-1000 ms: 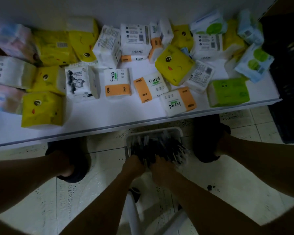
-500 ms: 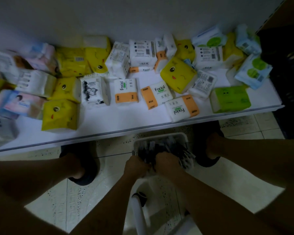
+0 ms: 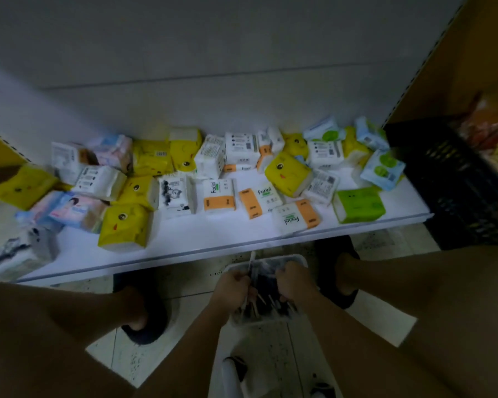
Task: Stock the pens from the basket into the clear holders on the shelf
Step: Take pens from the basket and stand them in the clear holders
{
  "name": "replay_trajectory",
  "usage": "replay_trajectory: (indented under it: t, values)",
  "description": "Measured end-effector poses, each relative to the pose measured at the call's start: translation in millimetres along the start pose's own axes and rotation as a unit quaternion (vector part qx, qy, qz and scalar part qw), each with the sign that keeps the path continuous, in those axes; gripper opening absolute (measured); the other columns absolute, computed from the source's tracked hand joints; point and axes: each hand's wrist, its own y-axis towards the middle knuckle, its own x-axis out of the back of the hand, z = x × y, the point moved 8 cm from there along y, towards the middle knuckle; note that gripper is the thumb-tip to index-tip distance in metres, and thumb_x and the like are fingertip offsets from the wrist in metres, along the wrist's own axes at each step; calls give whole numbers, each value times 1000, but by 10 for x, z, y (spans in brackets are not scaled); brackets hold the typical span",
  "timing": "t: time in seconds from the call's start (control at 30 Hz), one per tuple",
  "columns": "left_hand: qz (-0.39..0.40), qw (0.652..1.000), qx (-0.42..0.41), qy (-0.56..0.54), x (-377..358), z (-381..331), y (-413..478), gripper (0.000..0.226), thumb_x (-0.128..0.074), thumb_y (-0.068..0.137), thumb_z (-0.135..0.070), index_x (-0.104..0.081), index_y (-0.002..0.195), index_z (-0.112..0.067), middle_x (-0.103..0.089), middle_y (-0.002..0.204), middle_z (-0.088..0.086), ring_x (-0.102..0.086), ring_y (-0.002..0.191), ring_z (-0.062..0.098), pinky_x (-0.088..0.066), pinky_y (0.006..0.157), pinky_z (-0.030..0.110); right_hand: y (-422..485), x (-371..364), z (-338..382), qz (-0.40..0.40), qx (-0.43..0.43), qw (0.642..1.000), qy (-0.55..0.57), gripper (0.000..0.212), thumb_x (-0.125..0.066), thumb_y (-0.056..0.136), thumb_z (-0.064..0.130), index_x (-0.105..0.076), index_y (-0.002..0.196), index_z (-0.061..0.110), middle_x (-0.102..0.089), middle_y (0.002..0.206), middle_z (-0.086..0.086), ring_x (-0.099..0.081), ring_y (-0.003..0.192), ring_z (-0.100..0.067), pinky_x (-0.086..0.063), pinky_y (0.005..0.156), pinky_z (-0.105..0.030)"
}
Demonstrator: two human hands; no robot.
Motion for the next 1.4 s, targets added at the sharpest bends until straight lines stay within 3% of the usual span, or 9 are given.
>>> replay_trajectory:
  t: [0.13,0.37,0.5,0.63,0.73,0.93,1.13,1.27,1.4]
  values:
    - [-45,999,-12,-19,168,-193,-163,22,-45,93,-4,-58,77,-10,-55,61,7,-48,50,16,-37,45,22,-82,53,80,8,20,1000,19,27,-42,97,15,-63,106,2,-66,103,-19,-64,102,-36,-54,89,-43]
    - [-148,975,-158,-40,508,-661,-397,26,-47,99,-36,-56,90,-14,-65,75,11,-58,64,19,-42,57,28,-565,520,696,-96,134,984,65,20,-36,101,14,-51,114,17,-57,98,-7,-58,93,-30,-41,70,-31]
    - [-166,965,-183,-89,622,-916,-479,18,-45,100,-22,-59,93,-14,-69,81,5,-60,62,15,-46,52,23,-861,772,1082,-132,231,960,83,25,-38,104,29,-60,107,18,-63,94,-7,-58,85,-25,-38,66,-31]
    - [-202,956,-204,-63,747,-1193,-588,26,-36,102,-17,-60,102,-9,-62,89,1,-53,71,7,-39,54,17,-932,826,1190,-93,221,949,206,24,-40,102,15,-58,86,16,-56,74,-2,-53,59,-16,-46,55,-25]
    - [-205,941,-260,-65,800,-1421,-730,25,-36,102,-33,-55,102,-17,-60,77,1,-55,66,14,-37,54,23,-1008,891,1275,-92,237,931,262,26,-42,98,-1,-57,101,21,-58,79,-3,-54,55,-14,-46,52,-25]
    - [-223,900,-367,-74,923,-1794,-998,12,-39,102,-21,-51,100,-23,-59,72,-2,-55,65,10,-38,56,16,-1223,1085,1569,-126,289,908,276,21,-48,99,14,-59,86,26,-60,81,3,-53,69,-15,-42,64,-28]
    - [-195,885,-409,-106,1032,-2244,-1258,19,-47,99,-27,-61,90,-18,-65,76,-3,-60,66,5,-46,61,20,-1590,1497,1894,-216,393,866,219,26,-52,98,24,-53,73,23,-51,64,6,-47,58,-1,-35,54,-14]
    - [-154,877,-439,-117,1201,-2529,-1516,16,-48,99,-26,-61,93,-19,-67,66,1,-58,52,9,-48,53,25,-1786,1748,2108,-224,421,850,224,23,-52,98,25,-65,80,17,-55,62,5,-51,52,0,-37,50,-12]
    - [-155,866,-458,-126,1474,-2790,-1776,7,-54,96,-27,-59,94,-23,-69,78,1,-66,67,14,-55,64,33,-2040,1973,2303,-211,453,812,300,16,-56,96,18,-67,98,30,-63,60,7,-58,53,-2,-43,49,-14]
